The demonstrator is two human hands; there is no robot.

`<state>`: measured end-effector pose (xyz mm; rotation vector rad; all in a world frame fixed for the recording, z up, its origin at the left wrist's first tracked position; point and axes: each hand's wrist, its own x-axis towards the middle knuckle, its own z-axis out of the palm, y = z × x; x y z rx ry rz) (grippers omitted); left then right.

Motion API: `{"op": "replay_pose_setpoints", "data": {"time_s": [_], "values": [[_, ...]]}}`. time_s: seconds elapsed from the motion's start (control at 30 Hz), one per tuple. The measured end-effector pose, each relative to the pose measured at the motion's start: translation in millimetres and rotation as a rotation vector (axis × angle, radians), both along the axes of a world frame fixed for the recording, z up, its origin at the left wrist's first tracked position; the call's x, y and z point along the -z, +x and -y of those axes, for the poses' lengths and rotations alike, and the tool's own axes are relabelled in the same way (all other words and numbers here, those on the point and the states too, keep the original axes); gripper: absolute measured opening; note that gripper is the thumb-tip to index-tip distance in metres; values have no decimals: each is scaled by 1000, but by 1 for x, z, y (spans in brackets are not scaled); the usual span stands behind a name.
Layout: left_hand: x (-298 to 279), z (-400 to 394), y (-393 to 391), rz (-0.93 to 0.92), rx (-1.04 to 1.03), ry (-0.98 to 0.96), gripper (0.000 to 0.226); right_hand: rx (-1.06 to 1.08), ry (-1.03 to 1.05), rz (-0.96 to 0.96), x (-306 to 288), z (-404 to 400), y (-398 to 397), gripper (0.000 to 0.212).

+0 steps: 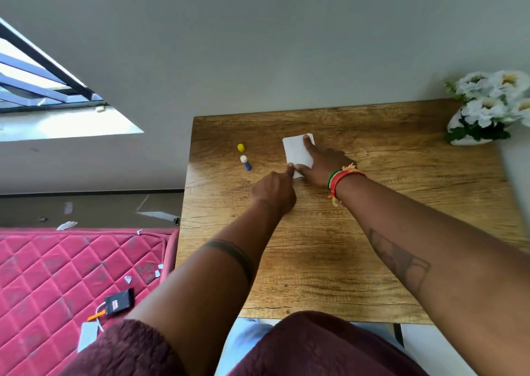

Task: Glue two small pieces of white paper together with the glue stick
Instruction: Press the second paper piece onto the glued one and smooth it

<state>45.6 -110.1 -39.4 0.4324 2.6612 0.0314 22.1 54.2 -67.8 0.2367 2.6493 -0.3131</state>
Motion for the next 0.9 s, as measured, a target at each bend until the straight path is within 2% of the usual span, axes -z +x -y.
{"op": "replay_pose_setpoints", "data": {"time_s": [0.13,0.5,0.77,0.83,0.9], "values": [[-3,-1,-4,11,24,-19,65,-2,9,-10,1,1,-1,95],[1,-5,-5,20,12,-35,68,115,-177,-81,2,-20,3,99],[-5,-9,-6,13,36,-70,64,1,-128,22,2,-17,0,92],[-10,-11,-8,21,24,-58,55,-19,-102,27,1,-16,-2,91],[-15,-16,-15,23,14,-20,35,-41,-98,19,0,-17,0,89]]}}
